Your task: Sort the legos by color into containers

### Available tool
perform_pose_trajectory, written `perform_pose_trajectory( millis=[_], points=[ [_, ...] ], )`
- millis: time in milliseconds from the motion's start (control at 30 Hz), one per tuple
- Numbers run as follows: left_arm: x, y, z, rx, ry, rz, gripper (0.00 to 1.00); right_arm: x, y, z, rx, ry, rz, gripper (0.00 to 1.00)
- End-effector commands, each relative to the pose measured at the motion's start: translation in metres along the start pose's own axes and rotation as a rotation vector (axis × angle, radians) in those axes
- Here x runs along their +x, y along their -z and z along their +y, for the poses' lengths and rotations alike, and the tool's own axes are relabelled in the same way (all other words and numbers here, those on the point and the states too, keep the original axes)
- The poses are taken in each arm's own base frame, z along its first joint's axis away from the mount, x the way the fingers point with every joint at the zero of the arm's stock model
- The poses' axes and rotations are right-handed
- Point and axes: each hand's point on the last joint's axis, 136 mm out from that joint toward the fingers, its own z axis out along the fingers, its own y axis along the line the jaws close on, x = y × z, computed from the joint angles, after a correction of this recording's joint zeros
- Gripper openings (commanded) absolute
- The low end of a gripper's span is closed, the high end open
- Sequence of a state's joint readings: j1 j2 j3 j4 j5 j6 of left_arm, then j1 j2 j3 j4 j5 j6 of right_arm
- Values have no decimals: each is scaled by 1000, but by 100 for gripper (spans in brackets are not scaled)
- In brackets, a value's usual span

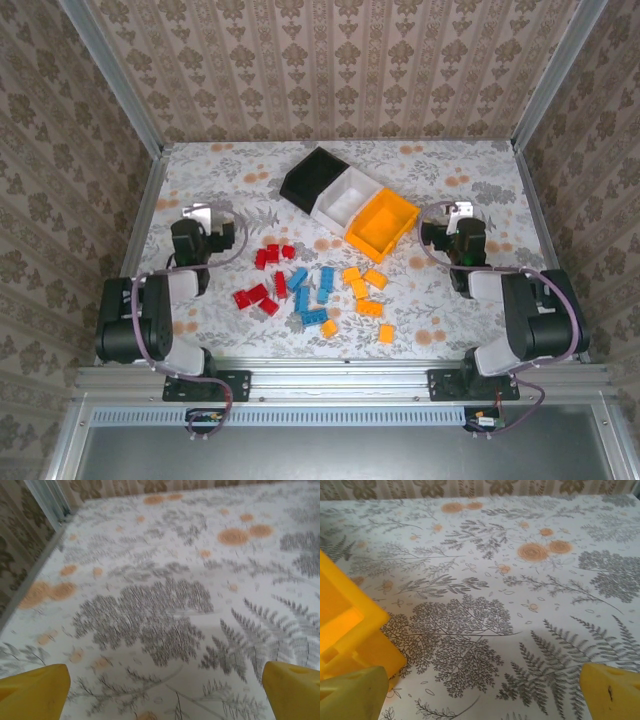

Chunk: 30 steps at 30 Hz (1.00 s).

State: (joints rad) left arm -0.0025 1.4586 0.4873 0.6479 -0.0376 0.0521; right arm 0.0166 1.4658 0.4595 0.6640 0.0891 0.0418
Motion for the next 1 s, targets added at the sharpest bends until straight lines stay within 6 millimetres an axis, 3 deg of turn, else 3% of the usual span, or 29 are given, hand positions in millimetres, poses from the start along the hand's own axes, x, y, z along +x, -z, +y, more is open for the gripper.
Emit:
perform_pose_trajectory(
  millis=[0,67,133,267,367,500,700,833,967],
  points=[
    [-23,9,17,-109,51,42,100,-45,13,-13,80,-52,-6,99],
    [-33,16,27,-159,141,76,100,-62,21,-15,94,-139,46,99],
    [-45,23,25,-146,202,110,100,-74,28,-2,36,-203,138,99],
    [-61,38,0,-38,265,180,100,-67,44,27,-54,-229,355,99],
    [-60,50,-32,59,228,247,100,-39,65,42,-60,-206,544,99],
    [-43,71,-76,206,191,350,100,8,101,69,-90,-146,731,99],
    [-11,106,-119,320,149,482,100,72,152,109,-146,-8,884,97],
    [3,130,-138,372,114,515,100,104,175,125,-174,82,928,97],
    [11,143,-140,389,144,510,100,123,185,146,-238,135,930,95]
  ],
)
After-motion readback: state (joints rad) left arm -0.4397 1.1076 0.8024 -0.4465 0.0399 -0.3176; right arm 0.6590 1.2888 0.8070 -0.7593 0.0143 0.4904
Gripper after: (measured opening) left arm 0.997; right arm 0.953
